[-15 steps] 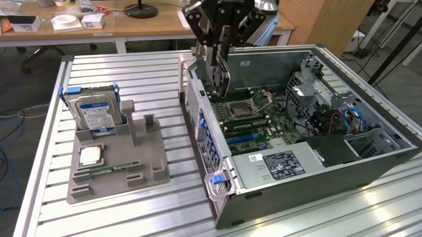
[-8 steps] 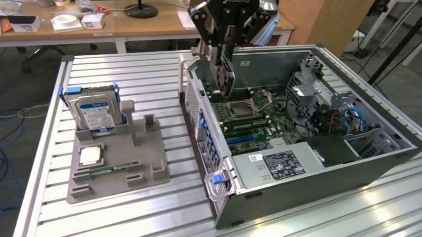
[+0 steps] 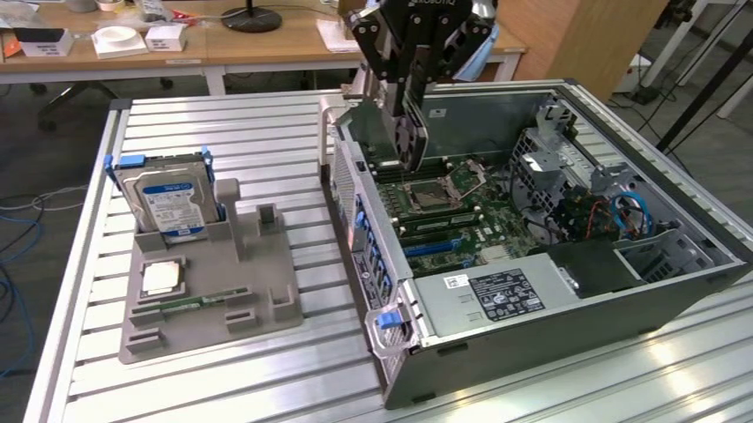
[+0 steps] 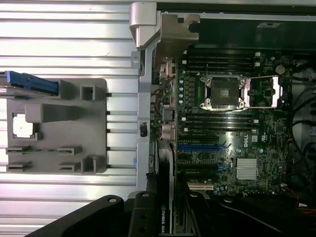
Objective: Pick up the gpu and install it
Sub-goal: 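Pick up the gpu and move the gpu toward the slot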
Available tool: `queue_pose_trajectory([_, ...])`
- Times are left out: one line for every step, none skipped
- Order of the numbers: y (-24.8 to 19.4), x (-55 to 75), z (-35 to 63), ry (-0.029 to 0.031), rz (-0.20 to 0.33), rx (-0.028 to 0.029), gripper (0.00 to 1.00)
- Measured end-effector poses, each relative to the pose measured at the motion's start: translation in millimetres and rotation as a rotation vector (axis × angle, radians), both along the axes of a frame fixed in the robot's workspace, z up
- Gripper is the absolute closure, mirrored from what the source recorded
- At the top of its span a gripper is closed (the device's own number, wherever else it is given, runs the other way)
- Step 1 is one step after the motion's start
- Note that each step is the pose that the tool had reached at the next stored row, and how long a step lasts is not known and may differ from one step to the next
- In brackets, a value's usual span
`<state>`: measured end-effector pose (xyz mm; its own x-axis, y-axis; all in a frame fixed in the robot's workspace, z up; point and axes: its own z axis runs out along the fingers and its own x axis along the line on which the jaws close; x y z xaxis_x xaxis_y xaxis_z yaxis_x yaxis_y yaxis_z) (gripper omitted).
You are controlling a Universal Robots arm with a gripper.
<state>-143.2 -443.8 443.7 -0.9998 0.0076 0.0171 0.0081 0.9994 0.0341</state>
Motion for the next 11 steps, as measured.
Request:
queue_pose_trajectory([0.0, 1.1, 0.0, 0.0, 0.0, 0.0, 0.74])
queue_pose_trajectory([0.0, 2.1, 0.0, -0.0001, 0.0, 0.0001, 0.74])
queue_pose_trajectory([0.0, 3.2, 0.0, 0.0, 0.0, 0.0001, 0.74])
queue_pose_trajectory([0.0, 4.3, 0.0, -0.0001, 0.0, 0.0001, 0.74])
queue_pose_trajectory([0.0, 5.4, 0.0, -0.0001, 0.0, 0.0001, 0.74])
queue_pose_trajectory([0.0, 6.4, 0.0, 0.0, 0.0, 0.0, 0.74])
queue_pose_trajectory([0.0, 7.6, 0.0, 0.0, 0.0, 0.0, 0.74])
queue_pose_trajectory([0.0, 8.6, 0.0, 0.0, 0.0, 0.0, 0.74])
queue_pose_trajectory([0.0, 9.7, 0.0, -0.0001, 0.0, 0.0, 0.74])
queue_pose_trajectory([0.0, 10.8, 0.0, 0.0, 0.0, 0.0, 0.74])
queue_pose_trajectory([0.0, 11.8, 0.0, 0.0, 0.0, 0.0, 0.74])
